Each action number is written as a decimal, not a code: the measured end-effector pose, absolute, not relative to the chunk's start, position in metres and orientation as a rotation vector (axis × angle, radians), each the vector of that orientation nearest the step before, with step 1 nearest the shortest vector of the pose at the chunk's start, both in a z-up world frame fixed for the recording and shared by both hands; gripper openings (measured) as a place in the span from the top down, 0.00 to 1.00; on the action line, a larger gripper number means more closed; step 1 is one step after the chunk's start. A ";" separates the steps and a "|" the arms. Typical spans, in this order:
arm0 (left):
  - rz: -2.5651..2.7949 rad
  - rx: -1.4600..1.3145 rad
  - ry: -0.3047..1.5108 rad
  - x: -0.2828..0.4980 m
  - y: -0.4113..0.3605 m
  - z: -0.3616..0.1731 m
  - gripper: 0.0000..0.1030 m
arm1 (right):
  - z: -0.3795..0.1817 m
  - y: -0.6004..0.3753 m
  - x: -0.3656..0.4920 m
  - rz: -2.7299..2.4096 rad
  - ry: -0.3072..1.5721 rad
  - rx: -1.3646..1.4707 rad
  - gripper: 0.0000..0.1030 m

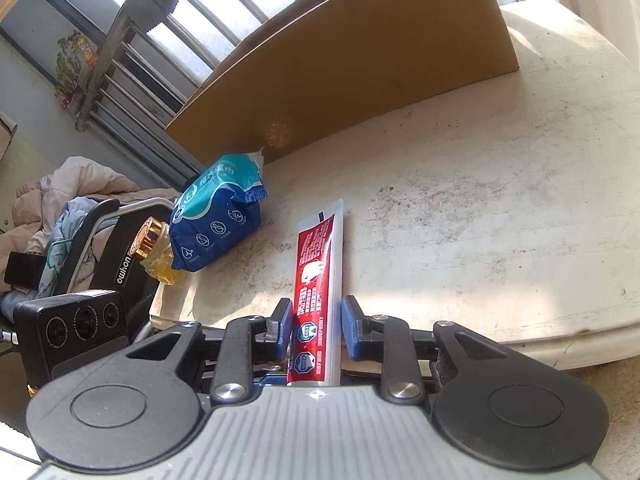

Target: Organize objects

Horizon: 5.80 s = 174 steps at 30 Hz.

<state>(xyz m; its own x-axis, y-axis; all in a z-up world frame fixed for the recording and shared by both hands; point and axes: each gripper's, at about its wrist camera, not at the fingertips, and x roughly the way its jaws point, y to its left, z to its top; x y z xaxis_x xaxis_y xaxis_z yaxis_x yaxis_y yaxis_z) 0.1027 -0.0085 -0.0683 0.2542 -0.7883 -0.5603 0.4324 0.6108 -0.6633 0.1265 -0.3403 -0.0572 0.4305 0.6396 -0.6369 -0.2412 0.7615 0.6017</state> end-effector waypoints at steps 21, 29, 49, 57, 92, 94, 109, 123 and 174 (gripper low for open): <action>-0.822 -0.462 1.058 0.119 -0.013 -0.071 0.67 | -0.093 -0.363 0.118 0.615 1.062 0.814 0.74; -0.819 -0.401 1.047 0.115 -0.015 -0.063 0.66 | -0.111 -0.365 0.114 0.635 1.048 0.956 0.75; -0.767 -0.316 1.049 0.127 -0.016 -0.093 0.67 | -0.131 -0.372 0.111 0.677 1.052 1.071 0.74; -0.738 -0.232 1.025 0.121 -0.025 -0.087 0.67 | -0.141 -0.377 0.108 0.702 1.023 1.128 0.74; -0.728 -0.058 0.814 0.111 -0.039 -0.029 0.67 | -0.084 -0.379 0.111 0.748 0.830 1.002 0.72; -0.736 -0.060 0.791 0.119 -0.039 -0.017 0.67 | -0.067 -0.380 0.119 0.754 0.800 0.973 0.72; -0.754 -0.139 0.736 0.238 -0.074 0.053 0.67 | 0.028 -0.403 0.230 0.741 0.736 0.826 0.72; -0.688 -0.360 0.954 0.383 -0.086 0.033 0.67 | 0.033 -0.407 0.381 0.634 0.933 0.716 0.72; -0.630 -0.386 0.835 0.295 -0.055 0.082 0.02 | 0.088 -0.471 0.236 0.618 0.490 0.742 0.31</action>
